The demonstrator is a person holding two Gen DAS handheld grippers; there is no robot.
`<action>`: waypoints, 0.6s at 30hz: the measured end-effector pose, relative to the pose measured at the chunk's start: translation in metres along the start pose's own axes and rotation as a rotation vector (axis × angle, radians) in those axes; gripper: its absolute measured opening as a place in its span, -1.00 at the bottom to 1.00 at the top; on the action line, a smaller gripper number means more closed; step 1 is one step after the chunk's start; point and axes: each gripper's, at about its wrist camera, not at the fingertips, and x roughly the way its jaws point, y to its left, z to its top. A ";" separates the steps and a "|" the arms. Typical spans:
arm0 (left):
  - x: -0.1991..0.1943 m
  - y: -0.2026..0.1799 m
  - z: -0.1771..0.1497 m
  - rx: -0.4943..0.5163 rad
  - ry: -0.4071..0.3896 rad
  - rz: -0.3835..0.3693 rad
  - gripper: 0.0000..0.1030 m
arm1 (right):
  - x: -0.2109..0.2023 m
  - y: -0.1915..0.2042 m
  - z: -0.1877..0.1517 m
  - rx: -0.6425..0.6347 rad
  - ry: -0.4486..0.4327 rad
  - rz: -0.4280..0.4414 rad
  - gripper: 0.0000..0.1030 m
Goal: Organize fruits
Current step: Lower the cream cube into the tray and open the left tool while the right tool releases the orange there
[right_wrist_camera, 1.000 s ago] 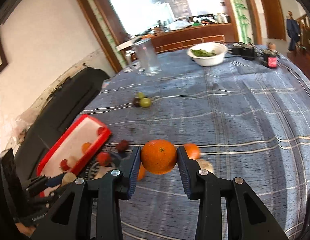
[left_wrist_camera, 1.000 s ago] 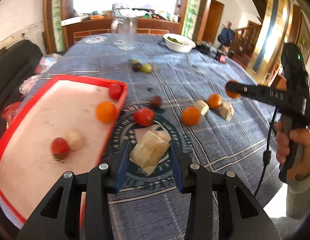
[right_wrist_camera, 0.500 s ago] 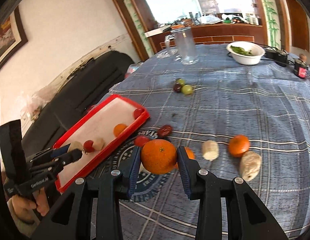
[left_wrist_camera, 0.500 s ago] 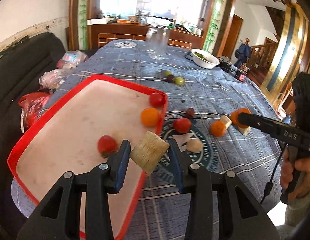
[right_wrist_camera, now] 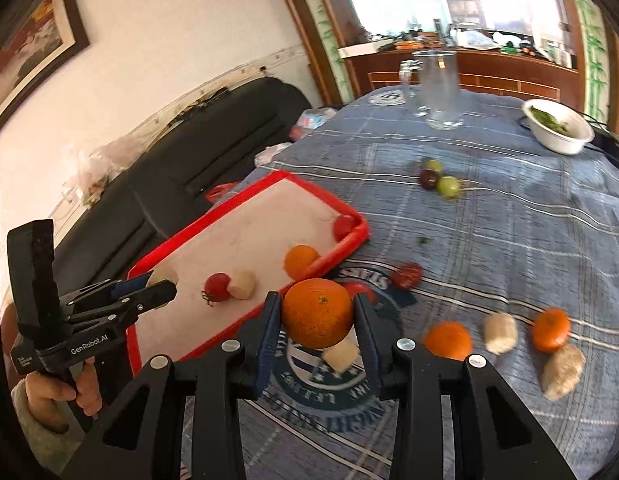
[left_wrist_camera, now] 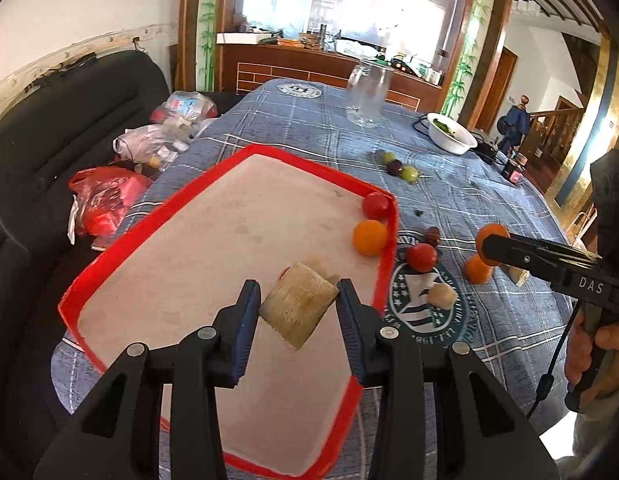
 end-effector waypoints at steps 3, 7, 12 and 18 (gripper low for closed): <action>0.002 0.005 0.000 -0.007 0.003 0.008 -0.28 | 0.011 0.009 0.007 -0.014 0.017 0.026 -0.28; 0.008 0.015 -0.001 -0.021 0.014 0.025 -0.28 | 0.026 0.021 0.017 -0.044 0.031 0.045 -0.28; 0.015 0.023 -0.001 -0.034 0.041 0.052 -0.28 | 0.049 0.028 0.032 -0.061 0.057 0.068 -0.28; 0.021 0.037 0.003 -0.062 0.061 0.085 -0.28 | 0.083 0.040 0.051 -0.101 0.086 0.045 -0.28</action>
